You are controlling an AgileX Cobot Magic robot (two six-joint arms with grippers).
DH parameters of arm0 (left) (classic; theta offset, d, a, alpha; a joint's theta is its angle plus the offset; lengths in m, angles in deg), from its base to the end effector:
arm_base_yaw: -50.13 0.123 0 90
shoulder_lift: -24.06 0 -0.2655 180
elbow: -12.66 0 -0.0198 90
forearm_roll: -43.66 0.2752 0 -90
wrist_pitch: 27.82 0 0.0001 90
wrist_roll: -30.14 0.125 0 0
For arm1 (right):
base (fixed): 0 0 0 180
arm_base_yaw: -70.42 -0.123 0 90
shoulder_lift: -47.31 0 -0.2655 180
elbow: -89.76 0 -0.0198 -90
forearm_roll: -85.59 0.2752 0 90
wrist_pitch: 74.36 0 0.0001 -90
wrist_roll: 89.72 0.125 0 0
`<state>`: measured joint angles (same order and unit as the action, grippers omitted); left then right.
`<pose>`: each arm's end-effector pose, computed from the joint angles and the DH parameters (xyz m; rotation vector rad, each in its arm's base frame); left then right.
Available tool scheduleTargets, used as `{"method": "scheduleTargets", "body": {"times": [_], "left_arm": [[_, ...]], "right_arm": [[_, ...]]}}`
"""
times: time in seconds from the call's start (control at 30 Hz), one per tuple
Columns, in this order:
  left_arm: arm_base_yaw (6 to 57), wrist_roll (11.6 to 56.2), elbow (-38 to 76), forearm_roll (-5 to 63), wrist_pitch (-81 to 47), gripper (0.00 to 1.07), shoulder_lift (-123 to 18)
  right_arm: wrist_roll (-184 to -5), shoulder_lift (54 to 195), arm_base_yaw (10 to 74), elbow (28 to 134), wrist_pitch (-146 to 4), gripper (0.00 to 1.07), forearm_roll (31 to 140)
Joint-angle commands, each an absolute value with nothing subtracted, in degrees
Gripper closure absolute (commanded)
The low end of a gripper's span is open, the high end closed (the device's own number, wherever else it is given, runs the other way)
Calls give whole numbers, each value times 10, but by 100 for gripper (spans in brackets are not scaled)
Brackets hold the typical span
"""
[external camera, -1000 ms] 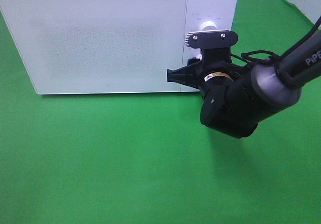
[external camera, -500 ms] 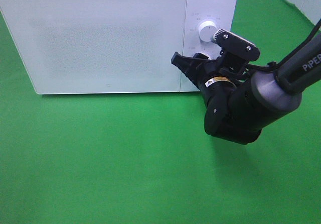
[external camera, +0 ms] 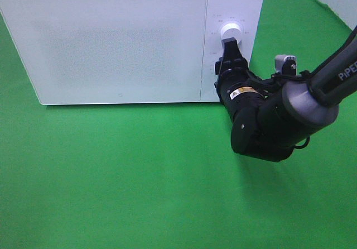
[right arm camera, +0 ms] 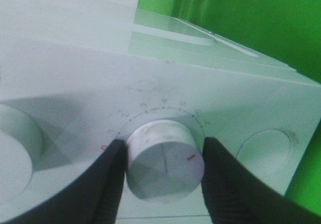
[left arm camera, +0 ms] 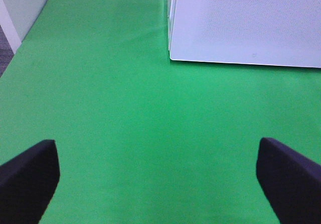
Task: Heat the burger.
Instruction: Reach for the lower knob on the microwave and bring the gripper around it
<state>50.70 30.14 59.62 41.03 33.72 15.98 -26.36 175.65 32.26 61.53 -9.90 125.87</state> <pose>0.0631 -0.0044 0.2783 -0.0070 2.0342 -0.0485 0.3538 0.1853 0.0713 1.1150 1.4218 1.0332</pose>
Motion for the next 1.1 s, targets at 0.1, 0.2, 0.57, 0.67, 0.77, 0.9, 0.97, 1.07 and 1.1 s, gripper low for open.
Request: {"method": "scheduleTargets", "body": {"times": [0.1, 0.2, 0.57, 0.67, 0.77, 0.9, 0.97, 1.07, 1.1], "left_arm": [[504, 301, 598, 406, 334, 7, 164], [504, 301, 598, 406, 334, 7, 164], [504, 301, 598, 406, 334, 7, 164], [504, 301, 598, 406, 334, 7, 164], [504, 301, 598, 406, 334, 7, 164], [504, 301, 598, 406, 334, 7, 164], [504, 301, 598, 406, 334, 7, 164], [504, 301, 598, 406, 334, 7, 164], [504, 301, 598, 406, 334, 7, 164]], "right_arm": [[-147, 1745, 322, 645, 80, 100, 1133], [-138, 1745, 322, 645, 80, 100, 1133], [-102, 1745, 322, 645, 79, 102, 1135], [-102, 1745, 322, 645, 79, 103, 1142], [-101, 1745, 322, 645, 79, 102, 1144], [-101, 1745, 322, 645, 79, 102, 1148], [-101, 1745, 322, 645, 79, 101, 1152], [-101, 1745, 322, 645, 75, 98, 1162], [-101, 1745, 322, 645, 75, 98, 1162]]}}
